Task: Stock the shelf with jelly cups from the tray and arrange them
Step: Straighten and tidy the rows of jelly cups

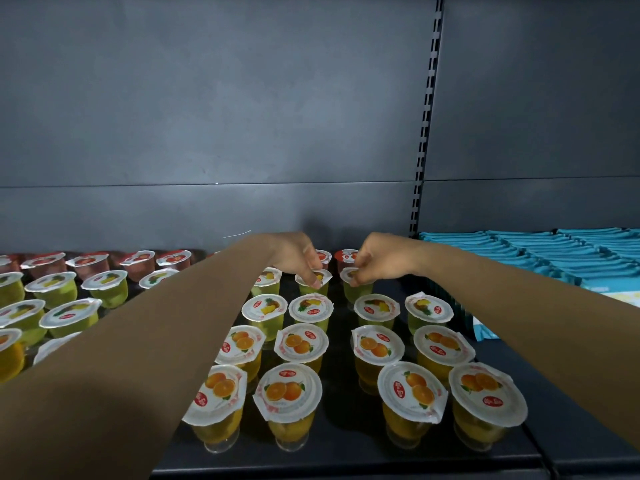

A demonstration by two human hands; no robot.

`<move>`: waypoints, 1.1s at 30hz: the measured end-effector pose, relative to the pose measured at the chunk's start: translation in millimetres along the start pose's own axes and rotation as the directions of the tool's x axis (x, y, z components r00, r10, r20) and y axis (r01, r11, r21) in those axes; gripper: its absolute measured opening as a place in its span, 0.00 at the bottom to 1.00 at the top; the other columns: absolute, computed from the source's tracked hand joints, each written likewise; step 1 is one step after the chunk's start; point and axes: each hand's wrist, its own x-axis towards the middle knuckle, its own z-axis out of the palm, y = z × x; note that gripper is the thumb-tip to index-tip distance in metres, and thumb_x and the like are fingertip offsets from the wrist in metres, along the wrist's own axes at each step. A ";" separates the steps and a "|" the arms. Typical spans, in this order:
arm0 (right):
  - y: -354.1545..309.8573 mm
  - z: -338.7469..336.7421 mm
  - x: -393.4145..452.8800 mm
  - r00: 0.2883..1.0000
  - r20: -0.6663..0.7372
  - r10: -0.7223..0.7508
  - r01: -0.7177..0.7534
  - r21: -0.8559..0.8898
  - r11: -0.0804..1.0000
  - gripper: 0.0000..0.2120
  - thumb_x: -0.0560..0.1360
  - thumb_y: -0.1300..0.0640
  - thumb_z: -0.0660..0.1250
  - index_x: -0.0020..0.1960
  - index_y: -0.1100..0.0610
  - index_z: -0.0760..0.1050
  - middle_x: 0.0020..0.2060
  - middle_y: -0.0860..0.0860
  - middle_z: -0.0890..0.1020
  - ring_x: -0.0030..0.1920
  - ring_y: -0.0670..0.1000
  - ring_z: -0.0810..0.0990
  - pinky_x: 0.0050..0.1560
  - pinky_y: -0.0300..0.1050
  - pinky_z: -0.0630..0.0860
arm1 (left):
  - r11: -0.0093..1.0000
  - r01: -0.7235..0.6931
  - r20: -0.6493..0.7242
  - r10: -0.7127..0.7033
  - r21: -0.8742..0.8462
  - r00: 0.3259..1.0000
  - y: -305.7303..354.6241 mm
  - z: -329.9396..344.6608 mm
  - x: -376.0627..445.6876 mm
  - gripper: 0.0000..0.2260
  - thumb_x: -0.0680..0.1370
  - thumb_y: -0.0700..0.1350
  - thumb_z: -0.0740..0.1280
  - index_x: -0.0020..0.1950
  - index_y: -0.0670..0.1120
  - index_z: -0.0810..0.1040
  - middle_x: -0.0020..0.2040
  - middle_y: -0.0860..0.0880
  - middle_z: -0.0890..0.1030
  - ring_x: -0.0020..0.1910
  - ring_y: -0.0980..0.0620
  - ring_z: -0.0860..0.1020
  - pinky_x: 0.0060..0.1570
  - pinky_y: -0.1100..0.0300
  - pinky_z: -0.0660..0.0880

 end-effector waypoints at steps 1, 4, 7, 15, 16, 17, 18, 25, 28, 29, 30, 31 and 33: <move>0.5 0.3 0.2 1.000 0.003 0.001 -0.001 -0.002 1.000 0.19 0.74 0.48 0.68 0.51 0.65 0.81 0.49 0.62 0.81 0.46 0.60 0.80 0.42 0.46 0.71 | 1.000 -0.006 0.004 0.006 0.004 1.000 0.8 -0.2 -0.2 0.20 0.73 0.50 0.72 0.64 0.49 0.77 0.65 0.52 0.76 0.63 0.49 0.73 0.65 0.51 0.68; 0.0 1.5 -1.8 1.000 0.003 -0.002 0.002 -0.025 1.000 0.18 0.74 0.48 0.68 0.51 0.64 0.81 0.51 0.62 0.81 0.51 0.60 0.80 0.44 0.48 0.74 | 1.000 -0.016 0.017 0.016 0.015 1.000 3.6 -1.6 -0.3 0.20 0.73 0.49 0.72 0.64 0.48 0.77 0.65 0.50 0.76 0.63 0.48 0.72 0.65 0.52 0.68; -3.3 -1.4 -6.8 1.000 0.014 -0.002 0.002 -0.062 0.998 0.18 0.75 0.47 0.67 0.50 0.63 0.81 0.50 0.62 0.81 0.45 0.57 0.80 0.46 0.50 0.75 | 0.999 -0.023 0.017 0.022 0.043 1.000 5.4 -2.4 -2.2 0.20 0.74 0.49 0.71 0.65 0.47 0.76 0.66 0.50 0.75 0.64 0.48 0.72 0.65 0.53 0.68; -39.9 -46.2 -53.4 1.000 -0.018 0.018 -0.020 -0.154 0.988 0.21 0.78 0.49 0.65 0.63 0.63 0.74 0.61 0.56 0.78 0.62 0.54 0.75 0.65 0.49 0.69 | 0.996 -0.031 -0.076 0.037 0.082 0.996 14.8 -31.1 -41.5 0.22 0.76 0.51 0.68 0.68 0.44 0.73 0.66 0.48 0.74 0.65 0.48 0.72 0.65 0.54 0.67; -47.4 -51.6 -61.2 0.999 -0.027 0.029 -0.034 -0.177 0.984 0.22 0.77 0.49 0.65 0.65 0.62 0.73 0.63 0.54 0.77 0.63 0.54 0.74 0.65 0.47 0.67 | 0.993 -0.030 -0.097 0.041 0.114 0.994 15.8 -36.9 -50.9 0.22 0.76 0.51 0.67 0.68 0.43 0.72 0.67 0.48 0.74 0.65 0.47 0.71 0.66 0.54 0.67; -55.6 -55.5 -68.8 0.998 -0.042 0.041 -0.048 -0.202 0.978 0.24 0.77 0.47 0.66 0.67 0.60 0.71 0.65 0.53 0.75 0.65 0.53 0.72 0.65 0.46 0.65 | 0.985 -0.026 -0.124 0.047 0.168 0.991 16.1 -42.3 -61.4 0.23 0.77 0.51 0.67 0.69 0.43 0.71 0.68 0.47 0.73 0.66 0.47 0.71 0.66 0.53 0.66; -65.0 -58.4 -76.7 0.997 -0.059 0.047 -0.059 -0.230 0.971 0.27 0.76 0.46 0.66 0.70 0.58 0.68 0.68 0.52 0.72 0.68 0.53 0.69 0.66 0.46 0.64 | 0.972 -0.013 -0.153 0.050 0.234 0.987 15.2 -47.1 -73.0 0.24 0.77 0.52 0.67 0.69 0.43 0.70 0.69 0.47 0.71 0.67 0.47 0.70 0.66 0.54 0.66; -151.0 -49.7 -135.2 0.981 -0.160 0.107 -0.151 -0.295 0.943 0.35 0.75 0.42 0.65 0.76 0.54 0.56 0.76 0.50 0.57 0.75 0.54 0.56 0.73 0.49 0.55 | 0.892 0.038 -0.171 0.045 0.450 0.984 -15.5 -57.6 -168.1 0.28 0.77 0.55 0.65 0.73 0.46 0.64 0.72 0.46 0.66 0.69 0.44 0.67 0.67 0.51 0.66; -190.9 -35.9 -157.0 0.977 -0.195 0.086 -0.144 -0.304 0.942 0.35 0.76 0.44 0.66 0.76 0.55 0.57 0.75 0.51 0.59 0.74 0.55 0.58 0.72 0.48 0.57 | 0.891 0.016 -0.188 0.078 0.454 0.979 -30.2 -56.6 -211.5 0.28 0.78 0.55 0.64 0.74 0.44 0.63 0.72 0.45 0.65 0.69 0.44 0.67 0.67 0.51 0.66; -204.7 -31.5 -163.2 0.976 -0.203 0.082 -0.143 -0.309 0.940 0.34 0.76 0.44 0.66 0.76 0.55 0.57 0.75 0.52 0.59 0.74 0.55 0.59 0.71 0.48 0.58 | 0.893 0.013 -0.198 0.086 0.450 0.976 -36.3 -56.4 -226.2 0.28 0.78 0.55 0.63 0.74 0.44 0.63 0.73 0.45 0.65 0.69 0.44 0.66 0.67 0.51 0.66; -218.3 -27.3 -168.9 0.975 -0.207 0.079 -0.144 -0.318 0.937 0.34 0.76 0.44 0.66 0.76 0.55 0.57 0.75 0.52 0.59 0.74 0.55 0.59 0.71 0.49 0.58 | 0.894 0.013 -0.203 0.088 0.448 0.975 -43.2 -56.3 -239.8 0.28 0.78 0.55 0.63 0.74 0.44 0.63 0.73 0.45 0.65 0.69 0.44 0.66 0.67 0.51 0.66; -230.7 -22.9 -174.0 0.975 -0.207 0.076 -0.142 -0.328 0.934 0.34 0.76 0.43 0.66 0.76 0.55 0.57 0.75 0.52 0.60 0.74 0.55 0.59 0.71 0.49 0.58 | 0.896 0.015 -0.203 0.084 0.445 0.975 -50.3 -56.4 -253.1 0.28 0.78 0.55 0.63 0.74 0.44 0.62 0.73 0.45 0.65 0.70 0.44 0.66 0.66 0.51 0.65; -252.2 -16.2 -181.8 0.978 -0.196 0.066 -0.132 -0.347 0.929 0.34 0.76 0.43 0.65 0.76 0.54 0.57 0.75 0.52 0.60 0.74 0.56 0.60 0.71 0.51 0.60 | 0.898 0.026 -0.194 0.067 0.440 0.979 -64.5 -58.0 -275.6 0.28 0.78 0.55 0.64 0.74 0.45 0.62 0.72 0.46 0.66 0.69 0.44 0.66 0.66 0.52 0.65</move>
